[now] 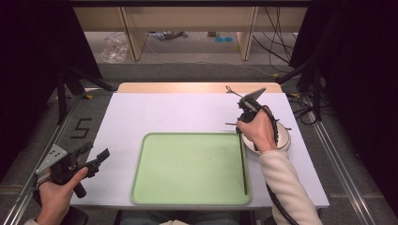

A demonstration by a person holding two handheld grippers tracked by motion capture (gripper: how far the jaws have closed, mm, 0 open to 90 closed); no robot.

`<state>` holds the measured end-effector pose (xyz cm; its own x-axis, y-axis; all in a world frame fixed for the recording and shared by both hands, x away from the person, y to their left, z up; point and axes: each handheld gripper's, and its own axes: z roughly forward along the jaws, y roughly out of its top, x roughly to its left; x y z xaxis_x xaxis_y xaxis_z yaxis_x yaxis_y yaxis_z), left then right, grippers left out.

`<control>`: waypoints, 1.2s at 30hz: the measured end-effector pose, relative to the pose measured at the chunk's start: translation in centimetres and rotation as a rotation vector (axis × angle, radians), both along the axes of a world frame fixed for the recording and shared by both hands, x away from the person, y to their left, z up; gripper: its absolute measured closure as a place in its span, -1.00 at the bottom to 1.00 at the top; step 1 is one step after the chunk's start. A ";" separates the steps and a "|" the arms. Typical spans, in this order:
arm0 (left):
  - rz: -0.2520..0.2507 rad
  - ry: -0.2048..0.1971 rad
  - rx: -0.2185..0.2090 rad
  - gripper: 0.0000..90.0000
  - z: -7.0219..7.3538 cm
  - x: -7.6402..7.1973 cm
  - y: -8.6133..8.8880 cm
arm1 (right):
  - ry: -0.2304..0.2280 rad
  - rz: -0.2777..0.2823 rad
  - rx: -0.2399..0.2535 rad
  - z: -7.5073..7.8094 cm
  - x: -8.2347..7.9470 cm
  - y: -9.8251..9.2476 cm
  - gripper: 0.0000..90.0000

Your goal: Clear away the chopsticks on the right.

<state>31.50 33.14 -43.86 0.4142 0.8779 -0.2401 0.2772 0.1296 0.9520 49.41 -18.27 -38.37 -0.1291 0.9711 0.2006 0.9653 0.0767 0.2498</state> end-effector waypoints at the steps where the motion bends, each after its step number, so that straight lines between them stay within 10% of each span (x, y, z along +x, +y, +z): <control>1: 0.000 0.000 -0.001 -0.55 0.0 0.0 0.0 | 0.019 -0.004 0.000 -0.3 0.1 0.0 0.95; 6: 0.000 0.001 -0.002 -0.55 0.0 0.0 0.0 | 0.124 -0.058 -0.017 -2.5 0.7 0.1 0.94; 16: 0.000 0.002 -0.001 -0.55 0.0 0.0 0.0 | 0.181 -0.102 -0.072 -5.1 1.1 0.9 0.92; 26: 0.000 0.002 0.000 -0.55 0.0 0.0 0.0 | 0.217 -0.058 -0.118 -6.1 1.1 1.2 0.88; 36: 0.001 0.005 -0.001 -0.55 0.0 0.0 0.0 | 0.156 -0.008 -0.098 -5.1 1.0 1.3 0.69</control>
